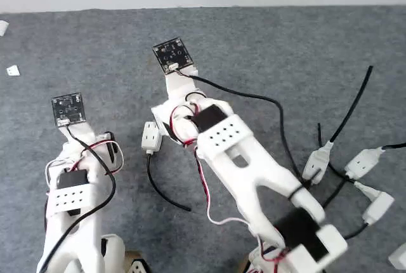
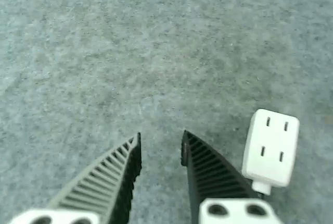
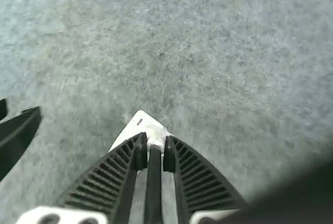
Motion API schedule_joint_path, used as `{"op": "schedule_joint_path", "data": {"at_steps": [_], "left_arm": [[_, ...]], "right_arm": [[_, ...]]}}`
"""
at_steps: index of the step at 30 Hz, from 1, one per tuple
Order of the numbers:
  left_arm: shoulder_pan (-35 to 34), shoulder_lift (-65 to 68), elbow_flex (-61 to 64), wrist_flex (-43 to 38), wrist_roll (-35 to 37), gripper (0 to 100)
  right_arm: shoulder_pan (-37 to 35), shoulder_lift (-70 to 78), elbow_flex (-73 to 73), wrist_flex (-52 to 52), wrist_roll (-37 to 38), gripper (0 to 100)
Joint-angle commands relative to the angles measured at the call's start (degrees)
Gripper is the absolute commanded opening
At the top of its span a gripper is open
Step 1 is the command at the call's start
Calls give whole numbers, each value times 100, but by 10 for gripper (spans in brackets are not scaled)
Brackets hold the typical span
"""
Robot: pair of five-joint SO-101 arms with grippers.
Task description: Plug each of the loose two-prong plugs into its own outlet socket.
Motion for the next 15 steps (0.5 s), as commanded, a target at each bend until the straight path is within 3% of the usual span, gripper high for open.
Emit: {"op": "schedule_joint_path", "data": {"at_steps": [1, 5, 15], "left_arm": [[-79, -79, -66, -290, 62, 120], [-369, -79, -66, -519, 70, 120], [-360, -79, -66, -563, 70, 120]], "right_arm": [[48, 242, -97, -523, -79, 9], [13, 470, -97, -769, -62, 9], [-145, 699, -246, -796, -79, 9]]}}
